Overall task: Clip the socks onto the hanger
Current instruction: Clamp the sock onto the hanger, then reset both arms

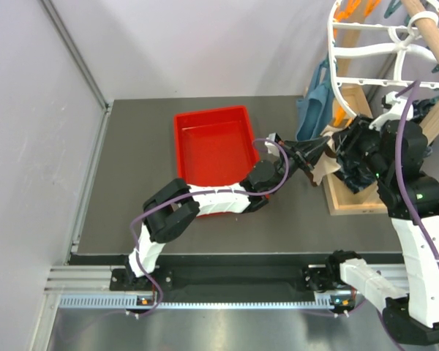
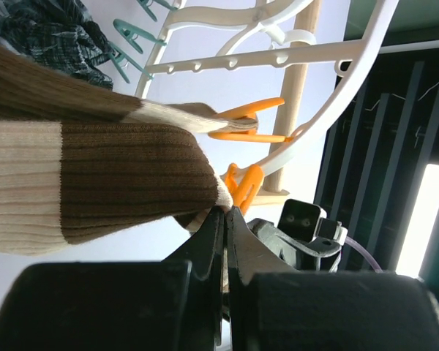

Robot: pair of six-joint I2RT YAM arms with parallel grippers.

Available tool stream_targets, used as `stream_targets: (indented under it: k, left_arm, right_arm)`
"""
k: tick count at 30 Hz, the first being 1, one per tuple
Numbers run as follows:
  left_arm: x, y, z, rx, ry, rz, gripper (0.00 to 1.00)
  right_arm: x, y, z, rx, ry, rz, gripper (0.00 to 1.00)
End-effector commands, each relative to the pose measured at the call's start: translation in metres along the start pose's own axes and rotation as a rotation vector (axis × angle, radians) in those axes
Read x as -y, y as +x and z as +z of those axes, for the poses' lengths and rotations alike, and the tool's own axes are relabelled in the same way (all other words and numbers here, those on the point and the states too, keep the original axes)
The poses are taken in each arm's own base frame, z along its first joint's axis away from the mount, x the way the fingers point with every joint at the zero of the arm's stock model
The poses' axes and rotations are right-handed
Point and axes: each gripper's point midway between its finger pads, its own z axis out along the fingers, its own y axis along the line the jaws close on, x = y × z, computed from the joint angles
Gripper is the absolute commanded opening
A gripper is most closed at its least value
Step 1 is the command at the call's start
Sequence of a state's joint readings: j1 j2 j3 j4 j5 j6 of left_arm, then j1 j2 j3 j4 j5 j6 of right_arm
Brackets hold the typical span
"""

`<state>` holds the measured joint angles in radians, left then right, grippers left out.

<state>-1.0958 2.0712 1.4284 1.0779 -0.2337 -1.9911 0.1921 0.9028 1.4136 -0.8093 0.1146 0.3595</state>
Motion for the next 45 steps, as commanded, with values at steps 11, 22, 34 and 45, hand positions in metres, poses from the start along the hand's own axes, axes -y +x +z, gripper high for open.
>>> stream_targets:
  k: [11,22,34,45]
  left_arm:
    - [0.016,0.015,-0.010,-0.059,0.018,-0.073,0.53]
    - [-0.037,0.041,-0.037,-0.139,-0.317,0.277,0.70]
    - [0.021,-0.009,-0.111,-0.065,-0.444,0.847,0.67]
    - [0.110,-0.124,-0.285,0.317,-0.763,1.291,0.80]
  right_arm:
    - [0.007,0.003,-0.026,-0.025,0.021,-0.036,0.86]
    - [0.012,0.020,-0.069,-0.106,-0.020,-0.140,0.99]
    - [-0.080,0.077,-0.083,-0.346,-0.587,-0.205,1.00]
    - [-0.187,0.127,-0.043,-0.331,-0.635,-0.313,1.00]
